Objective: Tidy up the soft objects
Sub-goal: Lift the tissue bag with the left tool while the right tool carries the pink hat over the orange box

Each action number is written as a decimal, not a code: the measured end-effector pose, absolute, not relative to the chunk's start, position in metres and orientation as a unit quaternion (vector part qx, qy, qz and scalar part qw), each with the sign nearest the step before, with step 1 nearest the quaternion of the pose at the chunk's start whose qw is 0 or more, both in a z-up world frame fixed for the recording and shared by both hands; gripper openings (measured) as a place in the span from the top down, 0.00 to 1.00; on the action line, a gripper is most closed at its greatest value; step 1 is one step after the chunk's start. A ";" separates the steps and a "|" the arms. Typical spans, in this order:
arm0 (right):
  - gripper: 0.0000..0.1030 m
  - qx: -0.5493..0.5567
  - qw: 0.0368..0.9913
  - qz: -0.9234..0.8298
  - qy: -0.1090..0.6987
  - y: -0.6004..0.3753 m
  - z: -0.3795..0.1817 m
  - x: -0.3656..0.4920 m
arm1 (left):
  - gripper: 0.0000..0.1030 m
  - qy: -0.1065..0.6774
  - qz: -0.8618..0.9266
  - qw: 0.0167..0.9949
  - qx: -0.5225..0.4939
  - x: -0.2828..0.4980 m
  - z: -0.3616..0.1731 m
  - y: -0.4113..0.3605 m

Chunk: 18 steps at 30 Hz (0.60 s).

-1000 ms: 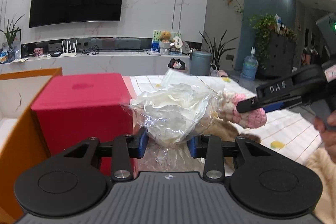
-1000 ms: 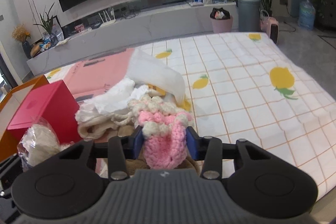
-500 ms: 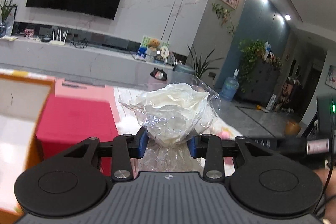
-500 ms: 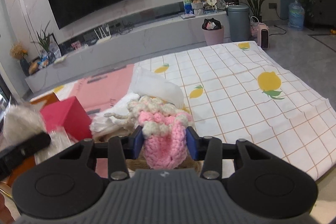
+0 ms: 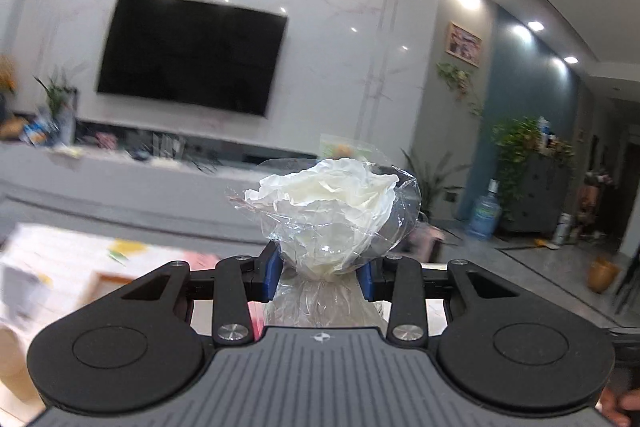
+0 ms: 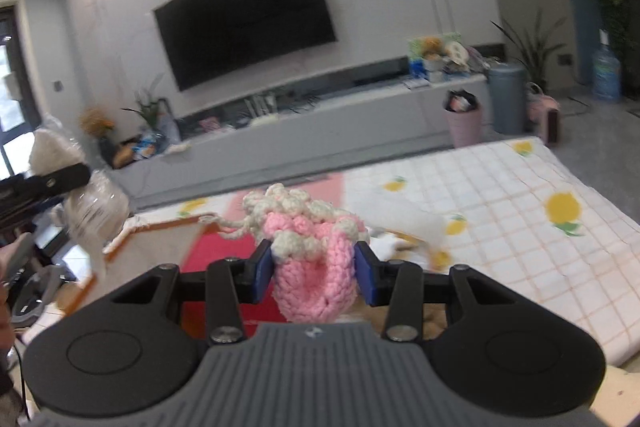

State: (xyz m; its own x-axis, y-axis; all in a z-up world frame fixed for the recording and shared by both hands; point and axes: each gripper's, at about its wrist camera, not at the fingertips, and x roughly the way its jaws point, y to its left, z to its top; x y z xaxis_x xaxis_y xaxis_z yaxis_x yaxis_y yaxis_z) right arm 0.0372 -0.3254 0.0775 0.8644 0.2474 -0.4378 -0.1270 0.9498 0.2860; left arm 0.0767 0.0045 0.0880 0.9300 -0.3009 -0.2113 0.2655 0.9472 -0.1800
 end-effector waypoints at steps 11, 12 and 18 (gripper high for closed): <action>0.58 0.144 0.955 0.179 0.190 -0.222 0.128 0.015 | 0.58 0.071 -0.065 0.995 -0.019 0.038 0.112 0.045; 0.58 0.140 0.954 0.185 0.190 -0.212 0.129 0.015 | 0.58 0.069 -0.056 0.996 -0.020 0.036 0.110 0.048; 0.57 0.051 0.943 0.213 0.250 -0.137 0.112 0.035 | 0.59 0.070 -0.049 0.996 -0.018 0.040 0.093 0.067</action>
State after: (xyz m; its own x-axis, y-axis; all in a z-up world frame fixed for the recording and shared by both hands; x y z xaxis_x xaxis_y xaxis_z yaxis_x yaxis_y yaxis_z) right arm 0.0347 -0.1373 0.1116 0.7848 0.4272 -0.4491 -0.3765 0.9041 0.2022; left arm 0.0396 0.0670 0.0927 0.9852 -0.1010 -0.1382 0.0959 0.9944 -0.0437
